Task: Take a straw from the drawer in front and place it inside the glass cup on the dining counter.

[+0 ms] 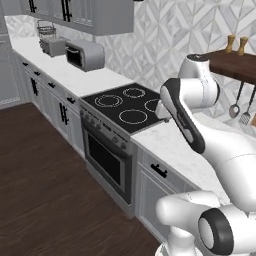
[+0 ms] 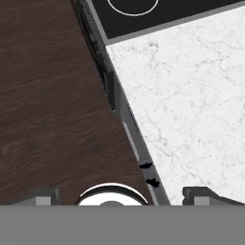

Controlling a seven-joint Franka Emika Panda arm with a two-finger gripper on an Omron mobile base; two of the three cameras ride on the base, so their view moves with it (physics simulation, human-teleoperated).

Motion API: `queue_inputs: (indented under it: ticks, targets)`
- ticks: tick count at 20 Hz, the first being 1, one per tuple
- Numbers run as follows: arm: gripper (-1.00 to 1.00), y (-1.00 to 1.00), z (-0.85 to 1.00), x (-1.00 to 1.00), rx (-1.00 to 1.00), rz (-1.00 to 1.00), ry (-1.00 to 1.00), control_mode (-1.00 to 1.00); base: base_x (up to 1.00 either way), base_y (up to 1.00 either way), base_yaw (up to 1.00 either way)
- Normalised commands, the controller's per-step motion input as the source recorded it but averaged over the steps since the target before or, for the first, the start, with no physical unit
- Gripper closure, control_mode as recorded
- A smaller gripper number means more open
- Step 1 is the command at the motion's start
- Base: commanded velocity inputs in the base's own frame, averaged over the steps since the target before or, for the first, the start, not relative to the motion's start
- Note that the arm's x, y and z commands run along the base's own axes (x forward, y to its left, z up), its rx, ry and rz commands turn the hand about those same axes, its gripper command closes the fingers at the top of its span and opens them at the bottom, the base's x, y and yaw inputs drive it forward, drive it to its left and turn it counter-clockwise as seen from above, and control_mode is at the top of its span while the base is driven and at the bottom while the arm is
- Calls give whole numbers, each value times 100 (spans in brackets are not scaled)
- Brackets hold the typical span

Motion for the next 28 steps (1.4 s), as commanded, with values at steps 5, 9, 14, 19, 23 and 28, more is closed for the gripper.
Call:
queue_inputs:
  ticks: [5,9,14,19,23,28]
  targets:
    - [-100,0,0,0,0,0,0,100,-7,-91,9]
    - [-100,-41,0,-2,0,4,0,-100,-2,-45,4]
    - [-100,-20,0,-16,-3,9,-10,-100,0,0,0]
    - [-100,86,-30,0,-28,2,-11,-100,0,0,0]
    - [-100,78,-66,18,-44,0,-6,-100,0,0,0]
    - [-100,41,-80,27,-41,0,0,-100,0,0,0]
